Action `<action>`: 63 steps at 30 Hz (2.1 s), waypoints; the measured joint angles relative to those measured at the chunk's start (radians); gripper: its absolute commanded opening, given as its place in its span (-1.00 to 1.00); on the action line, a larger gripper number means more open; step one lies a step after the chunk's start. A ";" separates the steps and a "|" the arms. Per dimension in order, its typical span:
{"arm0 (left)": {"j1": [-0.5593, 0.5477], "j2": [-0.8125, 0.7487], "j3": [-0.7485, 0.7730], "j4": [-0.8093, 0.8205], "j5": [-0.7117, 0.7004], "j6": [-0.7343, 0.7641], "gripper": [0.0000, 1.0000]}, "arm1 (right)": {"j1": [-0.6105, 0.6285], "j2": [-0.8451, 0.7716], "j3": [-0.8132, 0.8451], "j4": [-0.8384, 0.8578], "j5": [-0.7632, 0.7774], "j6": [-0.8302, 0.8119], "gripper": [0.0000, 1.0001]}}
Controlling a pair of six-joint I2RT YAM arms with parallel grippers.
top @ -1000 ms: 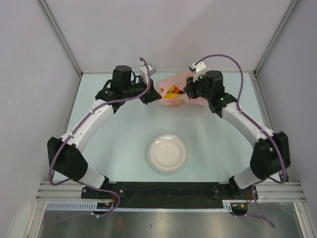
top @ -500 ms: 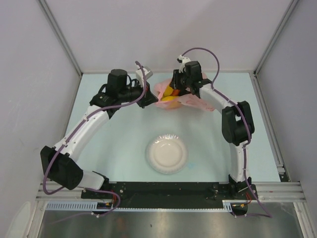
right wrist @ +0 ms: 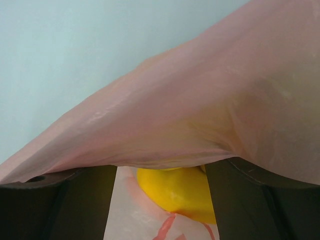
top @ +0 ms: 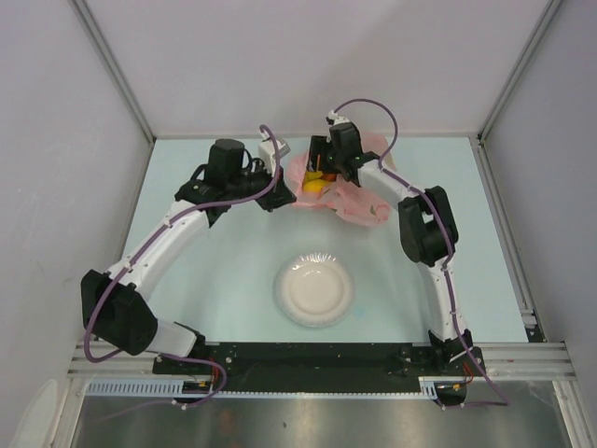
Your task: Take the fake fruits out of the plastic bag
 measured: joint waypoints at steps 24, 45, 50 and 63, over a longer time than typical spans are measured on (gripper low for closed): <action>0.000 0.034 -0.037 0.071 -0.018 -0.050 -0.99 | -0.010 -0.273 -0.270 -0.048 -0.018 -0.202 -0.63; 0.018 0.111 -0.017 0.130 -0.029 -0.128 -0.99 | 0.066 -0.757 -0.684 -0.341 -0.486 -0.899 -0.67; 0.023 0.111 -0.017 0.135 -0.045 -0.129 -0.99 | 0.103 -0.689 -0.689 -0.356 -0.545 -1.018 -0.67; 0.061 0.124 -0.002 0.134 -0.054 -0.152 -0.99 | 0.216 -0.596 -0.696 -0.419 -0.649 -1.094 -0.64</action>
